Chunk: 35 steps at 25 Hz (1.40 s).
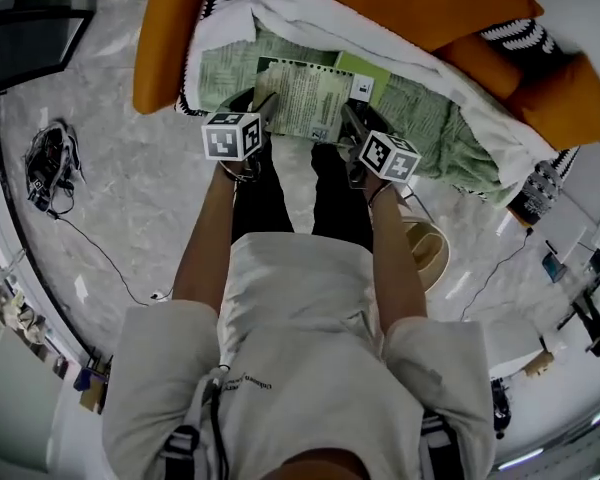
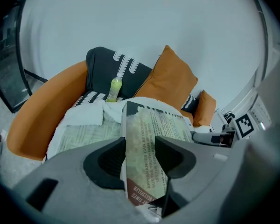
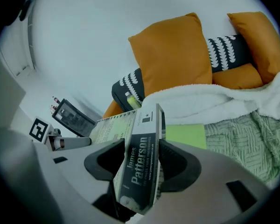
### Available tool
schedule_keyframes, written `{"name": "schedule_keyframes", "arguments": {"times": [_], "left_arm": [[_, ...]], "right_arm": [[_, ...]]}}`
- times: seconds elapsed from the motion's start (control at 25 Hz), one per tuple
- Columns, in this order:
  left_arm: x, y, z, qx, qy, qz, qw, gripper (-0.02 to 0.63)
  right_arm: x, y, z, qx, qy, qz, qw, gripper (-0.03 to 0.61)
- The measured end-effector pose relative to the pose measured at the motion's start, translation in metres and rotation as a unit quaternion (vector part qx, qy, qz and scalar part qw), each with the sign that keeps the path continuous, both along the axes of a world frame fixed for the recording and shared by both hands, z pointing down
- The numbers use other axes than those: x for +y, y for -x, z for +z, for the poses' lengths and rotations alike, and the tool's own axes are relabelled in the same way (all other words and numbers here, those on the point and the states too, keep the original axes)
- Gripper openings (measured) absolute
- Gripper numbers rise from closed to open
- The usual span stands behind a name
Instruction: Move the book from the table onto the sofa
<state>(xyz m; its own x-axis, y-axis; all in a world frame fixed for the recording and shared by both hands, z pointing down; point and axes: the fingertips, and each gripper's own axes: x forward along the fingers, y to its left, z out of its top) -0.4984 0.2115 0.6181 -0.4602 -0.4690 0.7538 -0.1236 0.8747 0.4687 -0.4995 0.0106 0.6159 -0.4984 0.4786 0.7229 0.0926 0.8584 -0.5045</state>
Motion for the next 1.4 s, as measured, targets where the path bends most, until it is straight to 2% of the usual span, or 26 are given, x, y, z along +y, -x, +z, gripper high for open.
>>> {"name": "schedule_keyframes", "arguments": {"times": [0.12, 0.56, 0.8, 1.08, 1.4], "left_arm": [[0.016, 0.009, 0.019, 0.005, -0.009, 0.022, 0.9997, 0.207], [0.076, 0.0, 0.072, 0.065, -0.018, 0.064, 0.9957, 0.206], [0.088, -0.001, 0.087, 0.087, -0.015, 0.107, 0.9904, 0.193], [0.105, 0.024, 0.105, 0.092, -0.015, 0.13, 0.9871, 0.189], [0.114, 0.035, 0.132, 0.108, -0.008, 0.129, 0.9857, 0.187]], "right_arm": [[0.018, 0.005, 0.013, 0.003, -0.014, -0.011, 1.0, 0.225], [0.077, -0.011, 0.06, 0.036, -0.032, 0.023, 0.999, 0.221], [0.089, -0.008, 0.074, 0.046, -0.038, 0.032, 0.998, 0.218], [0.107, 0.011, 0.091, 0.05, -0.039, 0.039, 0.997, 0.218], [0.115, 0.024, 0.117, 0.059, -0.045, 0.03, 0.997, 0.218]]}}
